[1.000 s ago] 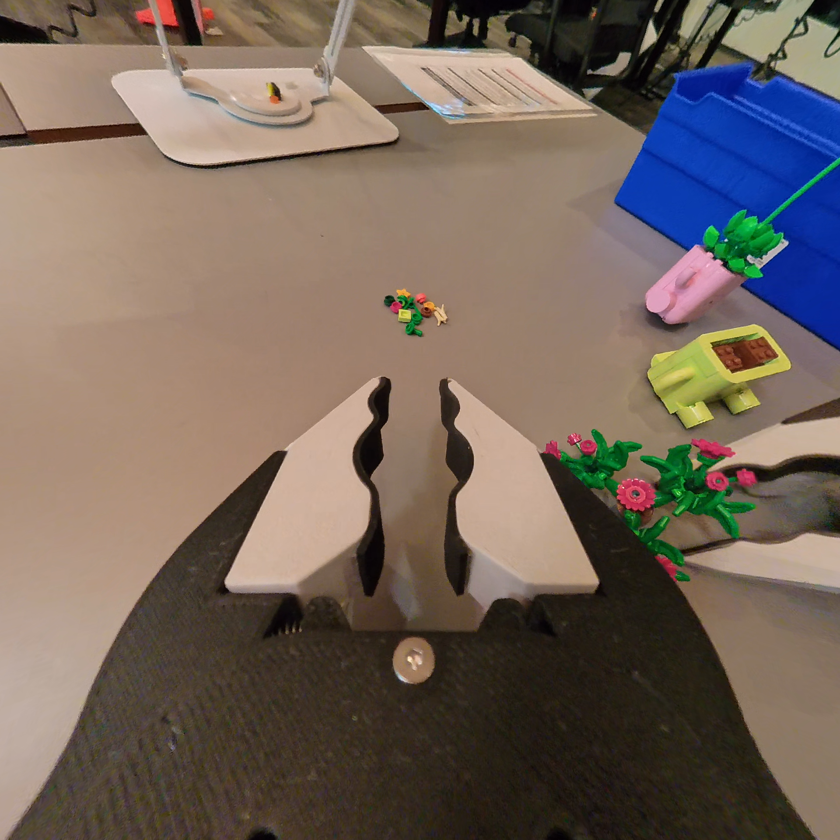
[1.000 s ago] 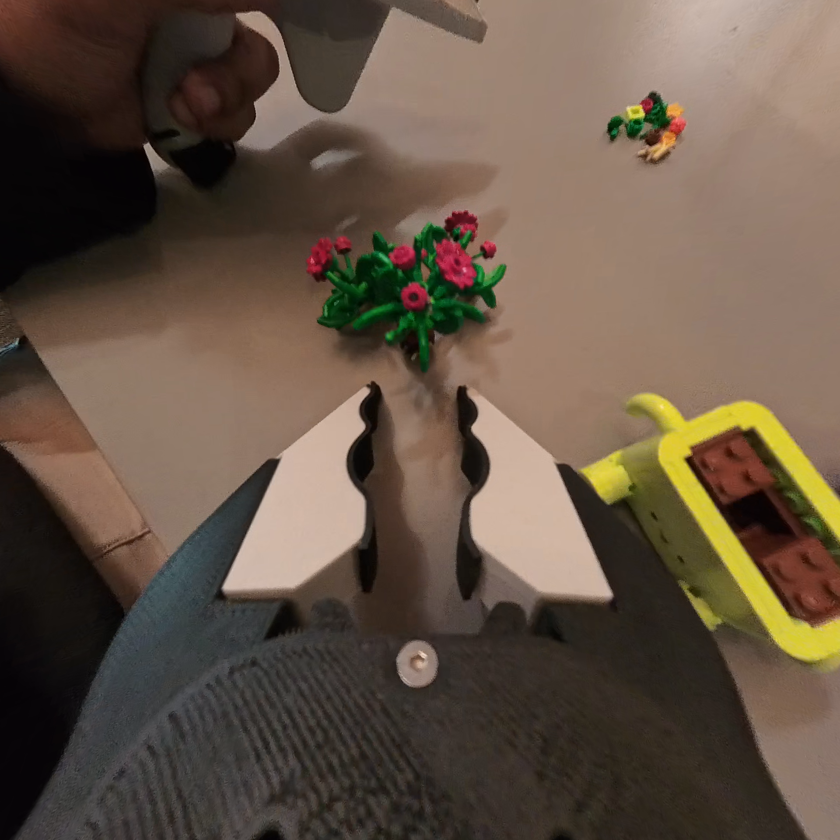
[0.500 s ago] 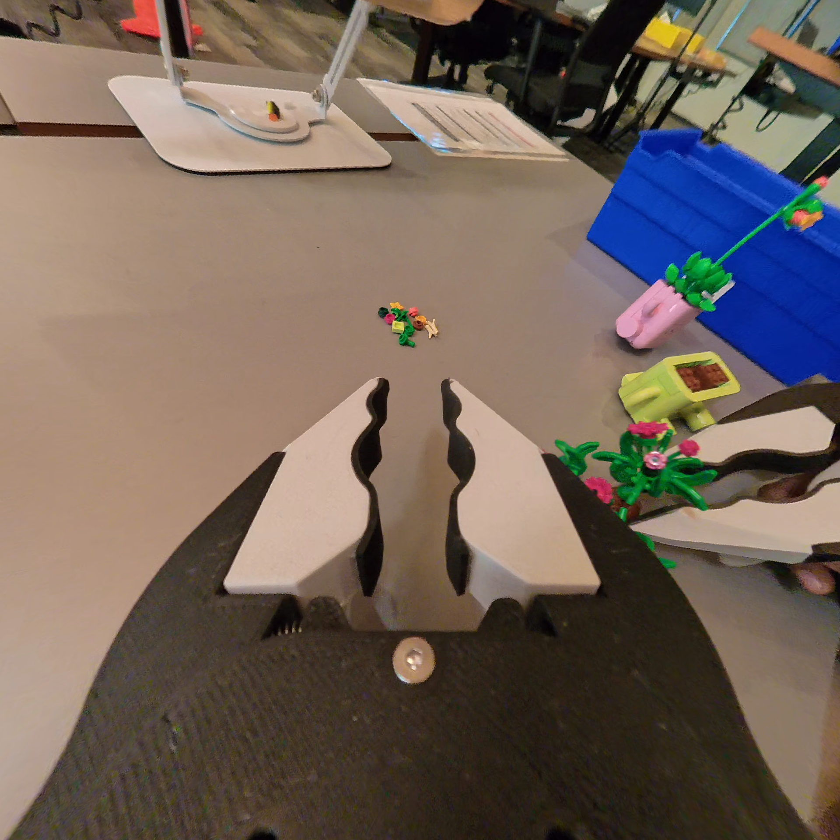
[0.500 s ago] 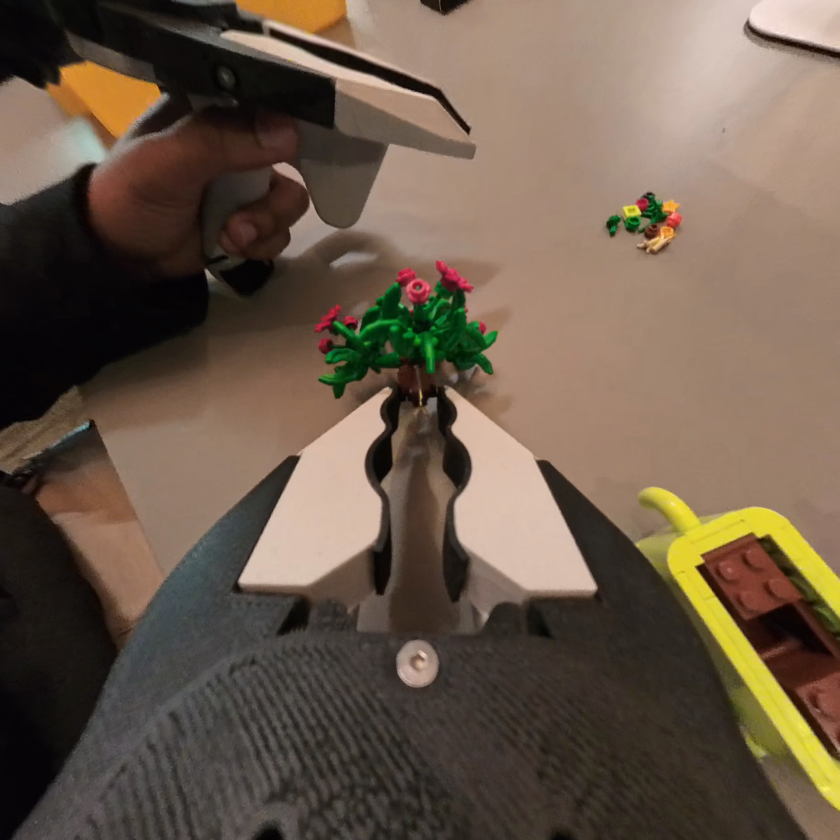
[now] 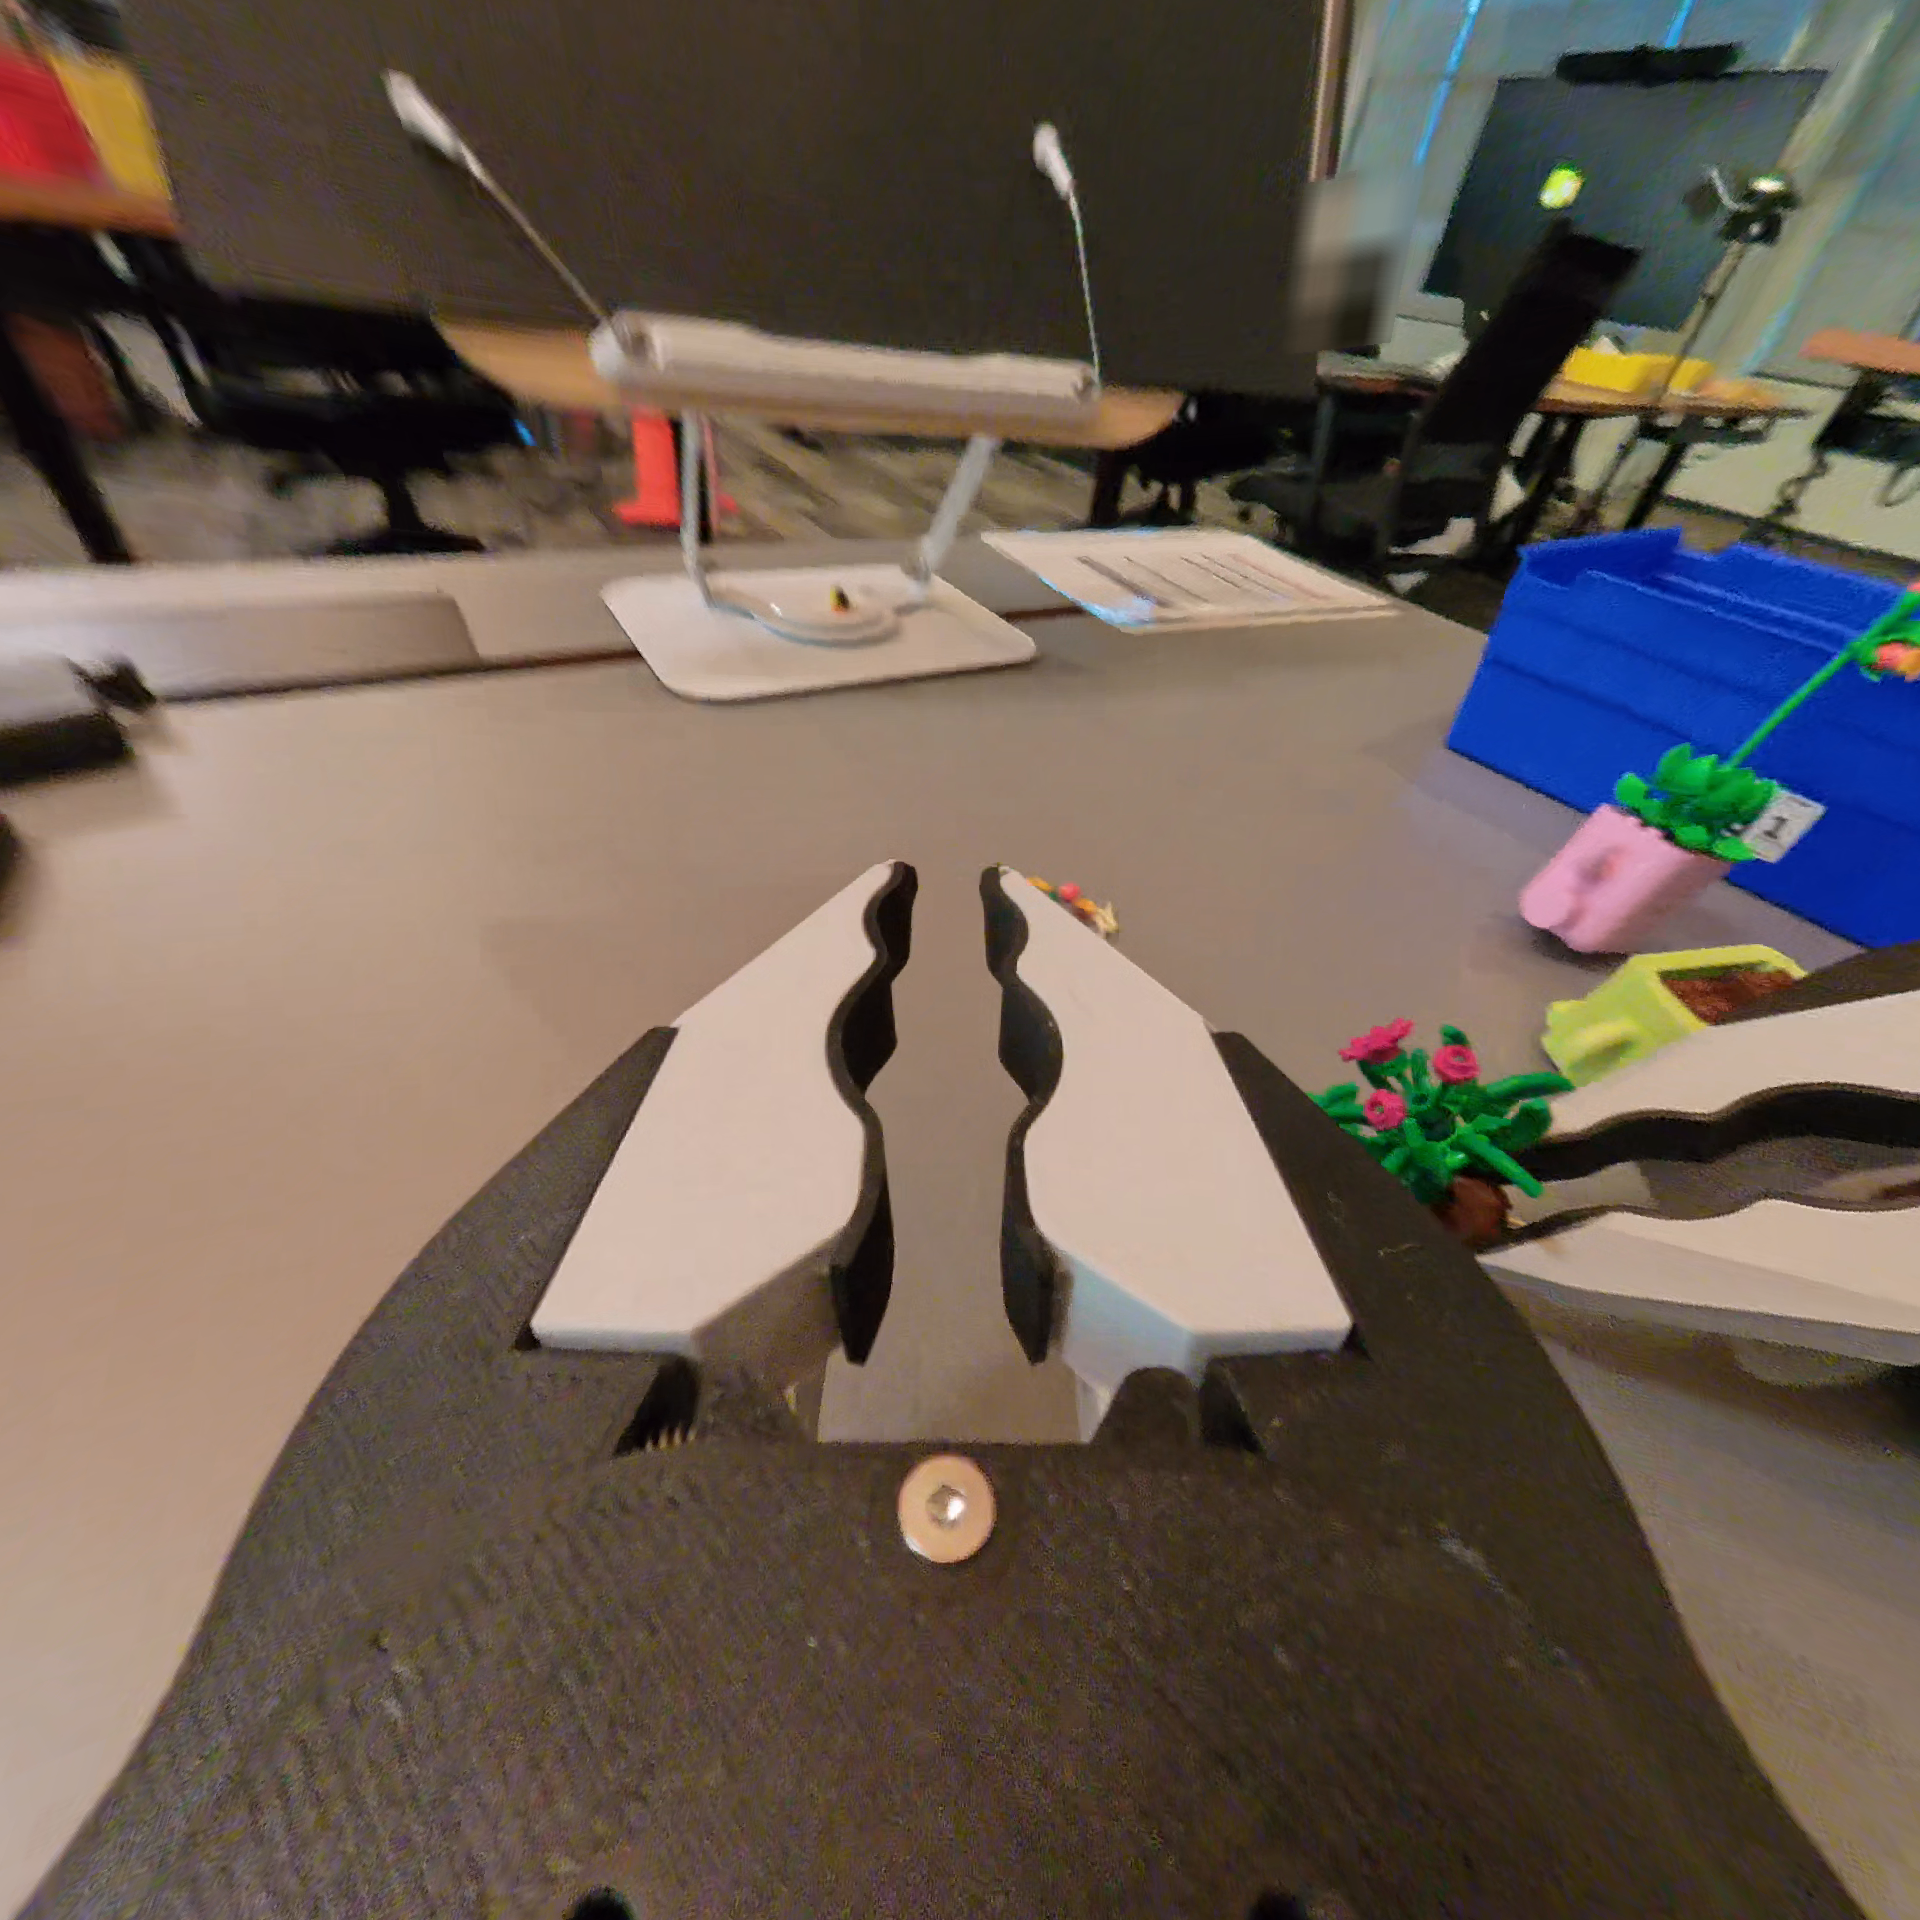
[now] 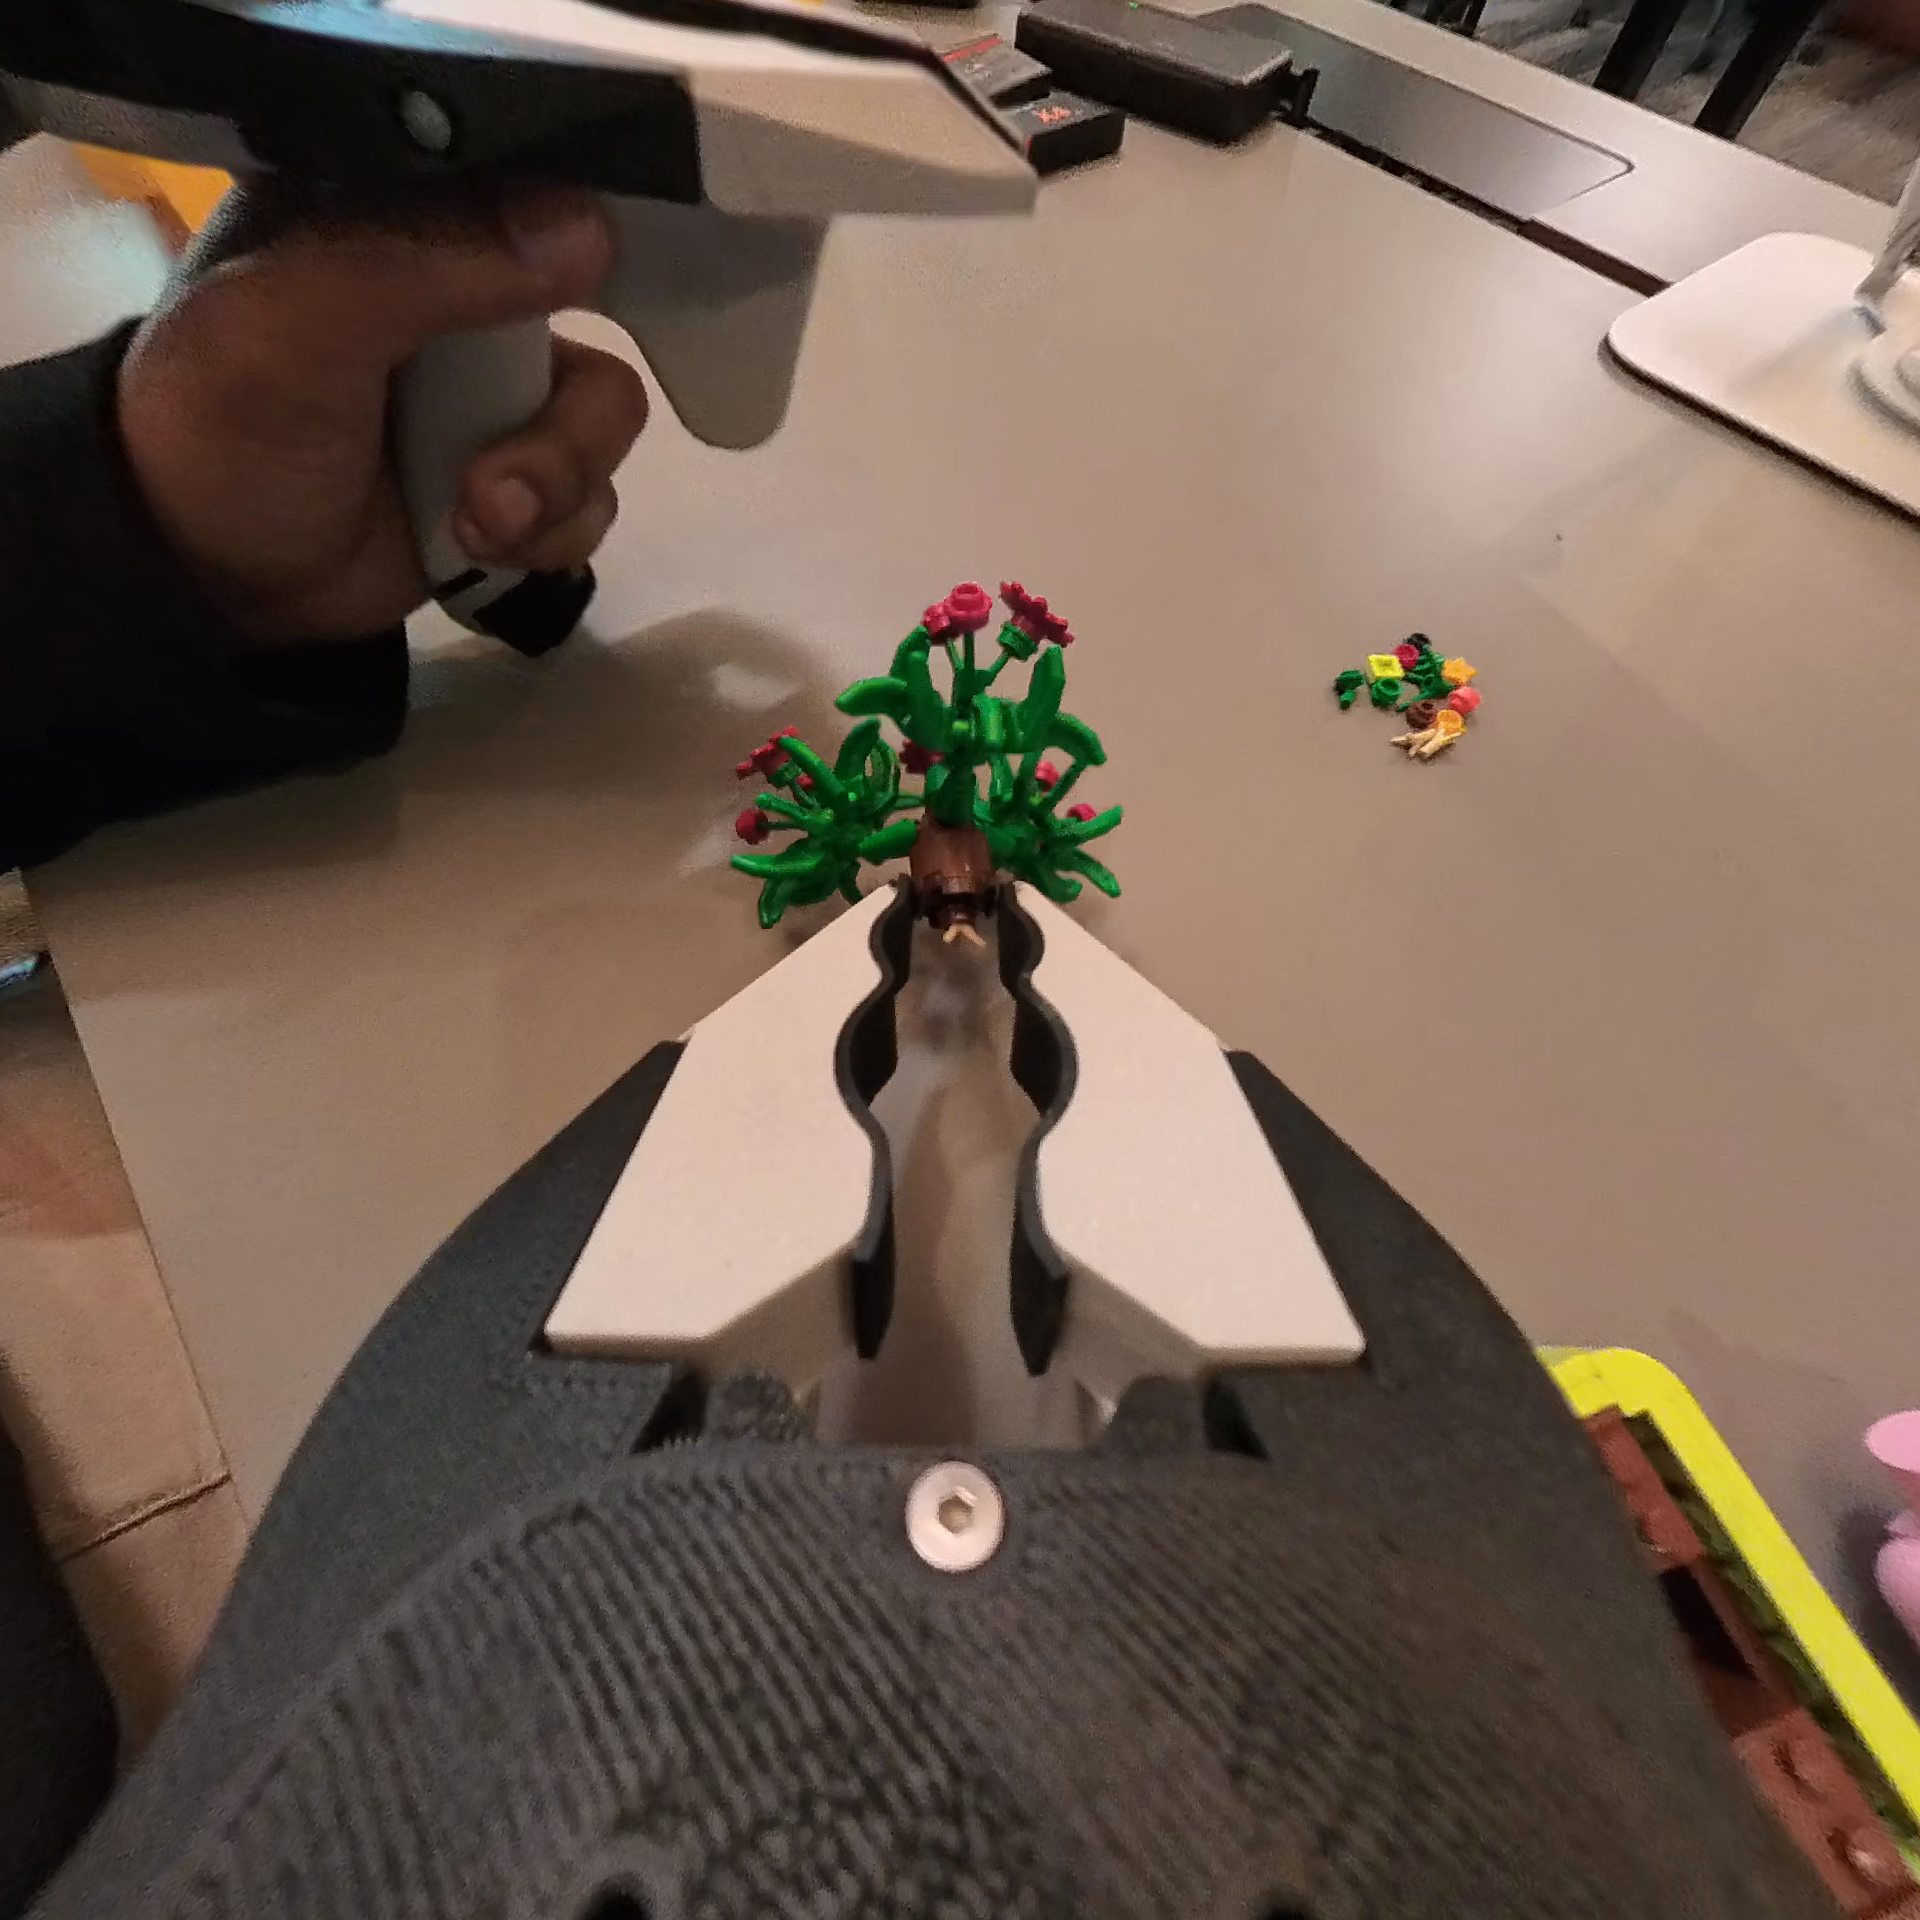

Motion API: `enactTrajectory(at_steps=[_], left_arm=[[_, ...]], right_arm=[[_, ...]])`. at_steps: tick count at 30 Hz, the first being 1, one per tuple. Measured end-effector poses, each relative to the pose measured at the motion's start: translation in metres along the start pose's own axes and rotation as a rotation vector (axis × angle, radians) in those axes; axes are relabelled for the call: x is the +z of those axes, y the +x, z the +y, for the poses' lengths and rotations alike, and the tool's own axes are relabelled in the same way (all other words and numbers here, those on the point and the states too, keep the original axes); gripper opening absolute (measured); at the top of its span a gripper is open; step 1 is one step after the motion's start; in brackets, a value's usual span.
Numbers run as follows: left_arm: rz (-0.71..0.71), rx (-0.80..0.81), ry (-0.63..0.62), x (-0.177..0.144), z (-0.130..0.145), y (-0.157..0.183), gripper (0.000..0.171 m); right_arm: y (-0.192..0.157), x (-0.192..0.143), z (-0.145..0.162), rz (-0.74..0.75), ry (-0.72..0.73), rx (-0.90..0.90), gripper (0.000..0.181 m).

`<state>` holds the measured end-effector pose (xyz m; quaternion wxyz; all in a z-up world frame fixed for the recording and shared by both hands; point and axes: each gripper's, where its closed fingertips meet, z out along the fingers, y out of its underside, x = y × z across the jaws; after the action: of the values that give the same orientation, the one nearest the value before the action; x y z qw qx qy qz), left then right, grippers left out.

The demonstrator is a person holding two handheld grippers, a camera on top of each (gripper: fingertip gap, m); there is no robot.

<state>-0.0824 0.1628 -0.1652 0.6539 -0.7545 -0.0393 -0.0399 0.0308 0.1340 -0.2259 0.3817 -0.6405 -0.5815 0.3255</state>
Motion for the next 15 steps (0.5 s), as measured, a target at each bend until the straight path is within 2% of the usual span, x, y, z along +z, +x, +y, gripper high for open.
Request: enactTrajectory(at_steps=[3,5,6,11,15], left_arm=[[-0.005,0.079,0.114,-0.019,-0.026,0.010,0.012],[0.012,0.133,0.164,-0.034,-0.034,0.022,0.008],[0.023,0.165,0.166,-0.040,-0.032,0.029,0.000],[0.155,0.277,0.102,-0.056,-0.008,0.068,0.000],[0.323,0.175,0.028,-0.056,0.004,0.089,0.000]], right_arm=[[0.002,-0.004,-0.004,0.018,0.026,-0.005,0.014],[0.003,-0.008,-0.008,0.022,0.060,0.010,0.014],[0.003,-0.011,-0.011,0.021,0.084,0.016,0.014],[0.000,-0.024,-0.024,0.068,0.212,-0.049,0.013],[-0.005,-0.021,-0.020,0.094,0.182,-0.103,0.013]])
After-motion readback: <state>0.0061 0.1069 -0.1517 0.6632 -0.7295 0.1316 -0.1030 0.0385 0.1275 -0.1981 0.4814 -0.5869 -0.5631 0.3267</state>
